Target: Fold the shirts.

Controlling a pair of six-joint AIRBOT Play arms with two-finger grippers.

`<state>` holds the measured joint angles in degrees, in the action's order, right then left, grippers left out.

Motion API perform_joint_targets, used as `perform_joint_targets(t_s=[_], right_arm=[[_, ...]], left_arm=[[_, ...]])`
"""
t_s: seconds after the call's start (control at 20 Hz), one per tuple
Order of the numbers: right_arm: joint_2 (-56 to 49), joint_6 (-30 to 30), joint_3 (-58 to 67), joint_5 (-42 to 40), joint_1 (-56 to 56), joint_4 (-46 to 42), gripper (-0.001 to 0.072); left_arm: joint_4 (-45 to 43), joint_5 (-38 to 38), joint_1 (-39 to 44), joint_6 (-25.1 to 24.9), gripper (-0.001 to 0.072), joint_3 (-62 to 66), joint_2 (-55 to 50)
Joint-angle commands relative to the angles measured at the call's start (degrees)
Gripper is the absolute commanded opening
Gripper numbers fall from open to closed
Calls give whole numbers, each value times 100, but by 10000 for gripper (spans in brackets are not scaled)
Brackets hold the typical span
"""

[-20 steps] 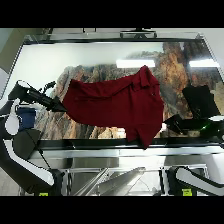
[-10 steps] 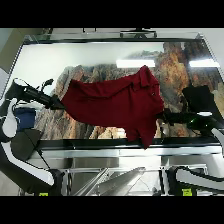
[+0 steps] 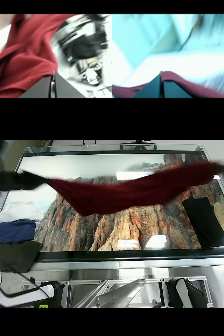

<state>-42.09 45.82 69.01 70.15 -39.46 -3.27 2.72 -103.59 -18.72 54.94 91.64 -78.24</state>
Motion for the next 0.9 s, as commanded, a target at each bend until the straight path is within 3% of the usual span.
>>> perform_joint_targets(t_s=[0.0, 0.15, 0.3, 0.45, 0.6, 0.75, 0.85], right_arm=[[1043, -83, 1325, -730, -1010, 310, 16], [1163, -85, 1635, -1008, -1108, 44, 16], [866, -90, 1626, -726, -1102, 122, 16], [293, -297, 1478, -457, -658, 219, 16], [-686, -562, 1091, -535, 531, -391, 16], [-2164, -562, 756, -1646, 1886, -1547, 16], [-3292, -575, 761, -2693, 2411, -1746, 17]], left_arm=[[2345, -9, -212, -90, 15, 824, 957], [2234, 330, -1069, 39, 16, 1311, 1432], [1143, 686, -1718, 83, 18, 977, 1694], [-33, 1141, -1207, -131, 18, 48, 1528], [-793, 1429, -350, -428, 18, -603, 649], [-1419, 2240, 107, -745, 18, -828, -671], [-1655, 2424, 227, -752, 16, -330, -1814]])
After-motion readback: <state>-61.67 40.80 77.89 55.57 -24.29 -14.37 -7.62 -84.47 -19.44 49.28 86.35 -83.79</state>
